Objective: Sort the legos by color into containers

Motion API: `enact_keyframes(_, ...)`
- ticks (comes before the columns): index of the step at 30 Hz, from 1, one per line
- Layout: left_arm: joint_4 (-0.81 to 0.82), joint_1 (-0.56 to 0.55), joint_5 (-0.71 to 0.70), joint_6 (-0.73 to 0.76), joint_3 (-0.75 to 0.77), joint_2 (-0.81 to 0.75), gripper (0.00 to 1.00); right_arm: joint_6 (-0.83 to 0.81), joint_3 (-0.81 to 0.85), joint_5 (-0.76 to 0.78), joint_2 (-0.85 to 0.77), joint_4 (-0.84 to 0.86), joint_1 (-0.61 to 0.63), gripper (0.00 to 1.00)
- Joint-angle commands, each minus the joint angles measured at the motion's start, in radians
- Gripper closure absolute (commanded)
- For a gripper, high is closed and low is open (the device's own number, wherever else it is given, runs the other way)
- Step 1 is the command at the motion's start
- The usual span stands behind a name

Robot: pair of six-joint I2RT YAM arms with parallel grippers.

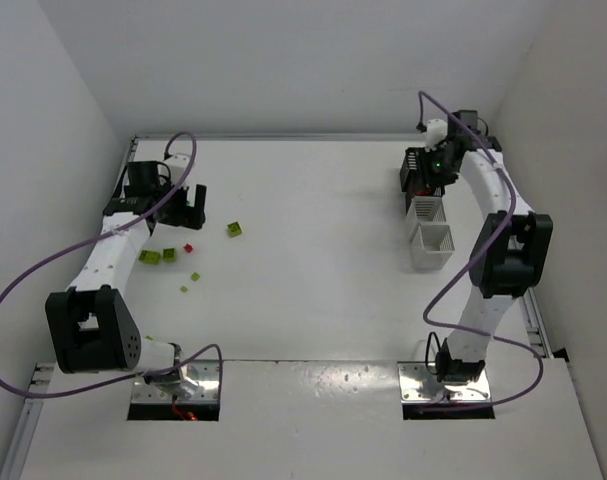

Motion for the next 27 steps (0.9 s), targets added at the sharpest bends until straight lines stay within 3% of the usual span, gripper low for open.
enact_keyframes(1, -0.028, -0.015, -0.02, 0.007, 0.04, 0.0, 0.0, 0.047, 0.103, -0.014, 0.035, 0.005, -0.045, 1.0)
enact_keyframes(10, -0.07, -0.015, -0.043, 0.007, 0.053, 0.039, 0.0, 0.056, 0.183, -0.014, 0.13, 0.014, -0.082, 0.98)
enact_keyframes(16, -0.079, -0.015, -0.052, 0.019, 0.004, 0.039, 0.0, 0.056, 0.215, 0.045, 0.149, 0.036, -0.082, 0.72)
enact_keyframes(19, -0.079, -0.005, -0.052, 0.03, -0.029, 0.02, 0.15, 0.065, 0.215, 0.056, 0.149, 0.046, -0.082, 0.6)
enact_keyframes(21, -0.079, 0.004, -0.063, 0.04, -0.056, 0.02, 0.22, 0.065, 0.215, 0.066, 0.149, 0.047, -0.082, 0.56)
enact_keyframes(27, -0.107, 0.038, -0.063, 0.073, -0.101, 0.06, 0.25, 0.065, 0.206, 0.076, 0.117, 0.047, -0.082, 0.43)
